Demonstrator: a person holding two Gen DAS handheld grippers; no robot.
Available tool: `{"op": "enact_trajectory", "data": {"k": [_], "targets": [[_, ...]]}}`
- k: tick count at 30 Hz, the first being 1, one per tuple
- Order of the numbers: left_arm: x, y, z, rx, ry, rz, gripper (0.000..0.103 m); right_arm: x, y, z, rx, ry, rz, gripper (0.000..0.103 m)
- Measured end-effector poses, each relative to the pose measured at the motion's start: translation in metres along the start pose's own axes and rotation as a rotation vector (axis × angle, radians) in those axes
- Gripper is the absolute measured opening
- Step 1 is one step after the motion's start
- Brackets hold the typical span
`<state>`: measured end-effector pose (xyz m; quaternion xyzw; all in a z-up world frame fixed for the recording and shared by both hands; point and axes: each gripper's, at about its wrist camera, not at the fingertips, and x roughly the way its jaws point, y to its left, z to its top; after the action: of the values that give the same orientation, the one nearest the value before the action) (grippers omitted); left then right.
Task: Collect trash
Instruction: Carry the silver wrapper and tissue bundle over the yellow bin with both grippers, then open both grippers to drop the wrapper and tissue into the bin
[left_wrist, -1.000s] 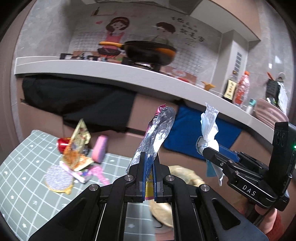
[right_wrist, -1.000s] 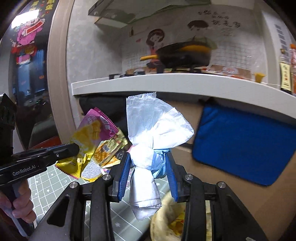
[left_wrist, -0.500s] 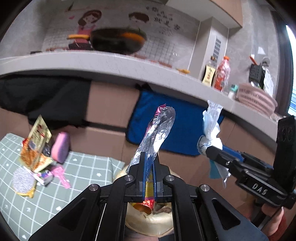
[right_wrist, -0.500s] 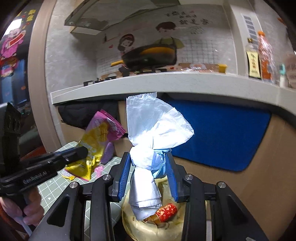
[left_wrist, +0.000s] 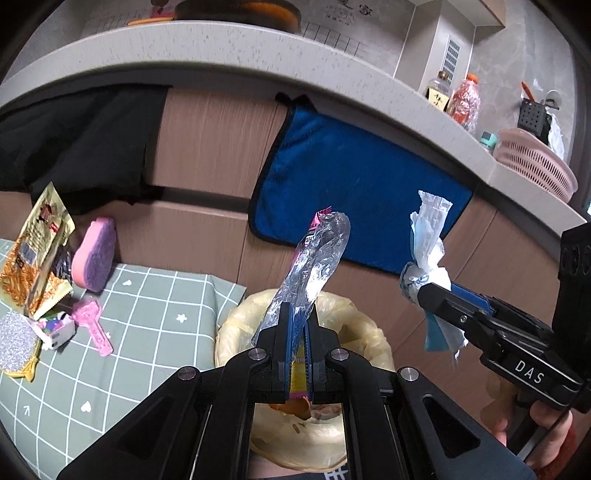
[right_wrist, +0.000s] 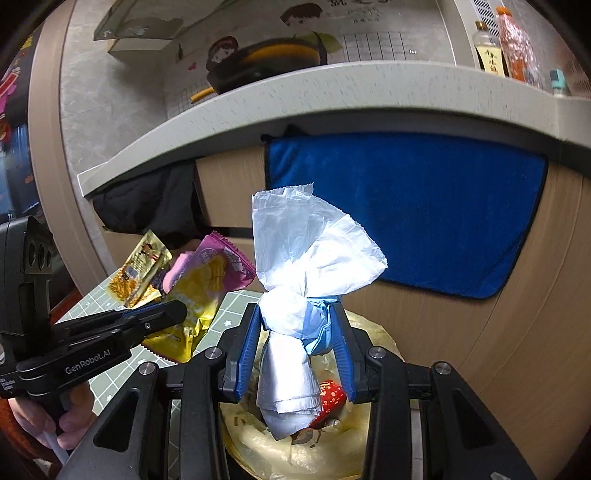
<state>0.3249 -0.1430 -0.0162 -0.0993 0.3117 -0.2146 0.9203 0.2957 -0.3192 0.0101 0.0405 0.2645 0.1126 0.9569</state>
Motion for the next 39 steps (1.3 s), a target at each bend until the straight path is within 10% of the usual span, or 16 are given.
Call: {"op": "enact_trajectory", "data": {"k": [21,24,28,39], "targets": [[0.048,0.01,-0.016,-0.03,0.105,-0.039,0.006,0.05,-0.018,-0.021,0.059,0.105,0.003,0.036],[0.055,0.016,-0.017,-0.052,0.139,-0.087,0.011,0.054,-0.023,-0.025,0.081,0.116,0.009,0.037],[0.054,0.025,-0.017,-0.113,0.149,-0.147,0.043,0.065,-0.028,-0.032,0.122,0.161,0.021,0.041],[-0.011,0.021,0.004,-0.104,0.051,-0.153,0.043,0.025,-0.001,-0.013,0.095,0.101,0.021,0.049]]}}
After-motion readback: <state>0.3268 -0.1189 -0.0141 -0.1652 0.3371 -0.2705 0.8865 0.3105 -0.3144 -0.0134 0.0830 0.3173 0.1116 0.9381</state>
